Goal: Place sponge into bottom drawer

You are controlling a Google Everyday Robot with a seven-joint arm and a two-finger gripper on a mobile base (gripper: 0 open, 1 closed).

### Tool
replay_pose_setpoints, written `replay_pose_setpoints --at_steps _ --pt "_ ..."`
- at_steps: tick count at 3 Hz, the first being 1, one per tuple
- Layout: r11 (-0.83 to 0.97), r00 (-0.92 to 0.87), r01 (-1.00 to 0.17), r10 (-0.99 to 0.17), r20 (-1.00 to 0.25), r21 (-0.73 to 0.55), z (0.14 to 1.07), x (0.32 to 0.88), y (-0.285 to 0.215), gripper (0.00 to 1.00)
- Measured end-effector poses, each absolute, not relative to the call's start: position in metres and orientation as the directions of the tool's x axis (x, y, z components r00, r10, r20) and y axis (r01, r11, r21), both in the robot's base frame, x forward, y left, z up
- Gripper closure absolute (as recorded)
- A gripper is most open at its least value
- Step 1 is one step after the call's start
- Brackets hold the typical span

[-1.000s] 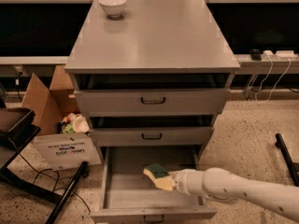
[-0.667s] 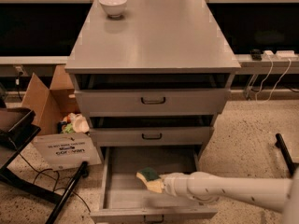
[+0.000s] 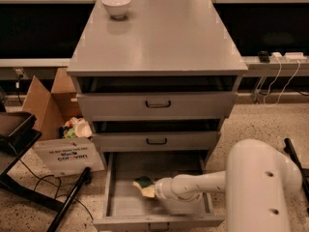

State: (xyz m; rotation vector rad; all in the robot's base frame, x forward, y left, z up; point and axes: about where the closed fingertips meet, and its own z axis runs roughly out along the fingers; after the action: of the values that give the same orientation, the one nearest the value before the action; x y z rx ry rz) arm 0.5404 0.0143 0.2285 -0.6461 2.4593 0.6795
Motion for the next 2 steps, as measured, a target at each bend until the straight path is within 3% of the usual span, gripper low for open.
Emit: replay_pose_setpoints --at_steps 1,2 --pt "0.757 -0.781 -0.554 -0.330 -0.530 0.346 0.1859 0.5512 0.0161 1.00" --pt "0.760 -0.781 -0.551 -0.323 -0.535 0.345 0.1851 0.5596 0.0157 0.73"
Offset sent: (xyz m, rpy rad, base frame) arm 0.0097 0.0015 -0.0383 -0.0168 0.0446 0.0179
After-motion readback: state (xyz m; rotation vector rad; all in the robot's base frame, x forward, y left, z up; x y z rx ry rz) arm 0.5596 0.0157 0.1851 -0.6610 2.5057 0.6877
